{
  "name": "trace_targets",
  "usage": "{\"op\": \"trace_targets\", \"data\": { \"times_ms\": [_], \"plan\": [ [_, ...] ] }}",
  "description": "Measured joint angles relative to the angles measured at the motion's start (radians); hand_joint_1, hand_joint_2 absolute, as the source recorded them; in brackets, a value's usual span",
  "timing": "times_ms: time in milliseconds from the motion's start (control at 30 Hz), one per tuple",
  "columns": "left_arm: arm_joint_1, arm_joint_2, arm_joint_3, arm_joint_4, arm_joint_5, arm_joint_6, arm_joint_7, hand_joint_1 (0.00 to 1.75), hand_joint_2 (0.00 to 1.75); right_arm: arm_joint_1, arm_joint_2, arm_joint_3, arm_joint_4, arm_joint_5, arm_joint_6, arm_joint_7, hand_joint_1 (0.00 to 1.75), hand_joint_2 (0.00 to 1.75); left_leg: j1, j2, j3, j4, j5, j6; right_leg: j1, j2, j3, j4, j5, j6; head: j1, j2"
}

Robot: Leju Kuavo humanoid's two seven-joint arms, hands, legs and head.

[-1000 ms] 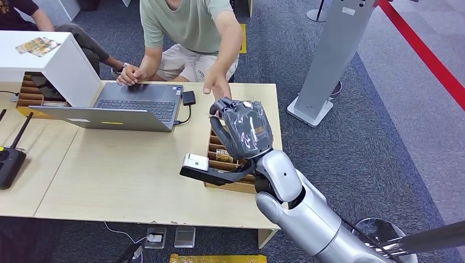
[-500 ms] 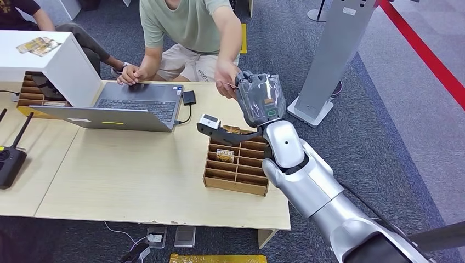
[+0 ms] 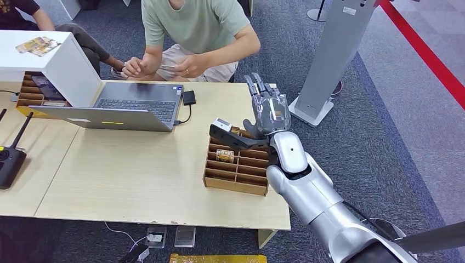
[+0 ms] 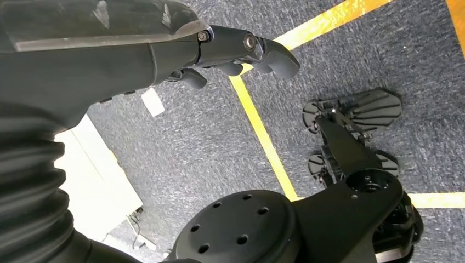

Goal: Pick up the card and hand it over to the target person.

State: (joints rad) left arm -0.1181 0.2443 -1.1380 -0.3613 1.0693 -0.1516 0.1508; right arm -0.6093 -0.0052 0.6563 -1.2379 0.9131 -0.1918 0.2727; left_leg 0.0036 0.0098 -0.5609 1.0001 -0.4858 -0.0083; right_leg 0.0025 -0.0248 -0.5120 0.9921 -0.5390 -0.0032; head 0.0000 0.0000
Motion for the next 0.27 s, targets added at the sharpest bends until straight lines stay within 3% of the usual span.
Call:
{"op": "trace_targets", "data": {
  "times_ms": [133, 267],
  "plan": [
    [0.001, -0.003, 0.033, 0.02, 0.011, -0.001, 0.005, 0.0, 1.75, 0.201, -0.079, -0.04, -0.274, -0.197, 0.081, 0.024, 0.0, 1.75, 0.0, -0.002, 0.0, 0.0, 0.0, 0.0, 0.0, -0.002, 0.001, -0.001, 0.0, 0.0, 0.0, 0.0],
    [0.004, -0.005, 0.059, 0.018, 0.027, 0.009, 0.006, 0.0, 1.75, 0.266, -0.104, -0.027, -0.354, -0.253, 0.098, 0.038, 0.0, 1.75, 0.0, -0.003, -0.001, 0.001, 0.0, 0.0, 0.0, -0.003, 0.0, -0.001, -0.001, 0.0, 0.0, 0.0]
  ]
}}
